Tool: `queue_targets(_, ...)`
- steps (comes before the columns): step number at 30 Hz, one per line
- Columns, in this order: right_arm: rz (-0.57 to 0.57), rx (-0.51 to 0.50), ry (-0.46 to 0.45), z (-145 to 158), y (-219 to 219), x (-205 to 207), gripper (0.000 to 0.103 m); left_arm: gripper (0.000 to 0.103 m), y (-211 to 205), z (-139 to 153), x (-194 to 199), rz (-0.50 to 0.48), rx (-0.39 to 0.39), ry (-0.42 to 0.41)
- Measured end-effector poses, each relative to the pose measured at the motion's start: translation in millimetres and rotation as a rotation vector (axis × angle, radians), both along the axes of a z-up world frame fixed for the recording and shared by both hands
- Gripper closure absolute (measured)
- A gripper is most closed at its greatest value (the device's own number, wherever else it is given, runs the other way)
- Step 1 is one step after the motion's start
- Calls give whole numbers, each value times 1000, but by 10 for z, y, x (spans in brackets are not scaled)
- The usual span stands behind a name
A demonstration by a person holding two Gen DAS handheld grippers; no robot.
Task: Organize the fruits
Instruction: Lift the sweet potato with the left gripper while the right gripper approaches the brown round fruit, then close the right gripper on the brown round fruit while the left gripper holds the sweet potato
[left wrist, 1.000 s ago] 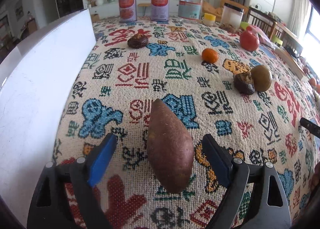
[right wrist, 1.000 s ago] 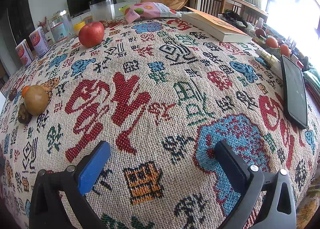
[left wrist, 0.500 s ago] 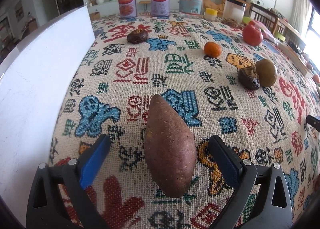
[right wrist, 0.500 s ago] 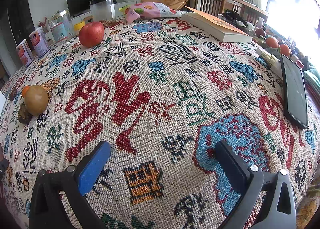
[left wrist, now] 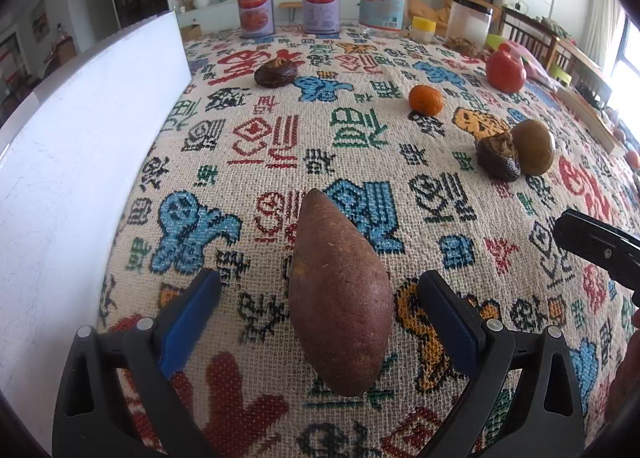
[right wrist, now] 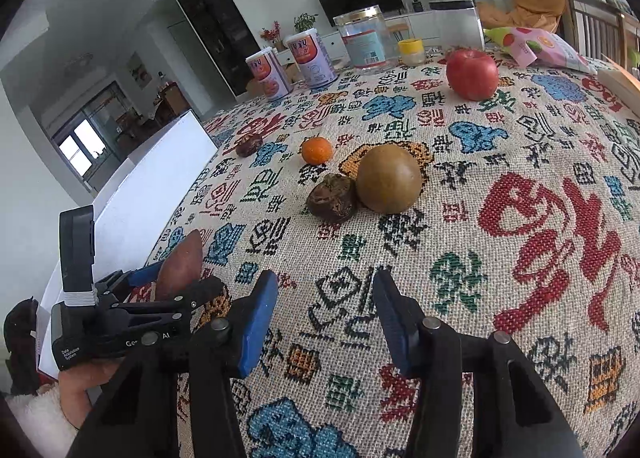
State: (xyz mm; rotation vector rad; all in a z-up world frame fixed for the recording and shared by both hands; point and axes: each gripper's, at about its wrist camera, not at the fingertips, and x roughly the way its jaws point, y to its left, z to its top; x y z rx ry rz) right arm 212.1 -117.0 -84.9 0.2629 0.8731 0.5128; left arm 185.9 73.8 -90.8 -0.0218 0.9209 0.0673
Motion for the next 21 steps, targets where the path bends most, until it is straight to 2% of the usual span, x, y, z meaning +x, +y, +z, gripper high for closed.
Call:
queue_targets(4,18,-75,26,-83,345,272,53,3,-2,0,-4,0,0,0)
queue_targets(7,-34,-158,34,-100,487,513,53,3,-2,-1,-5,0,0,0)
queue_targets(11,-96,-177,35,-105,541,731,52,3,-1,-1,-6,0,0,0)
queue_targets(14,-92,-197,37,-94,605,787,61,3,8,-2,-6,-3,-10,0)
queue_targets(16,-76,-161,43,-73,563,708,61,2,55,20,-17,-22,-59,-7)
queue_targets(19,-61,-95,62,-15,409,377,61,2,275,89,-138,-118,-236,-11)
queue_targets(21,-65,-86,55,22,258,84,61,3,412,110,-220,-141,-314,-12)
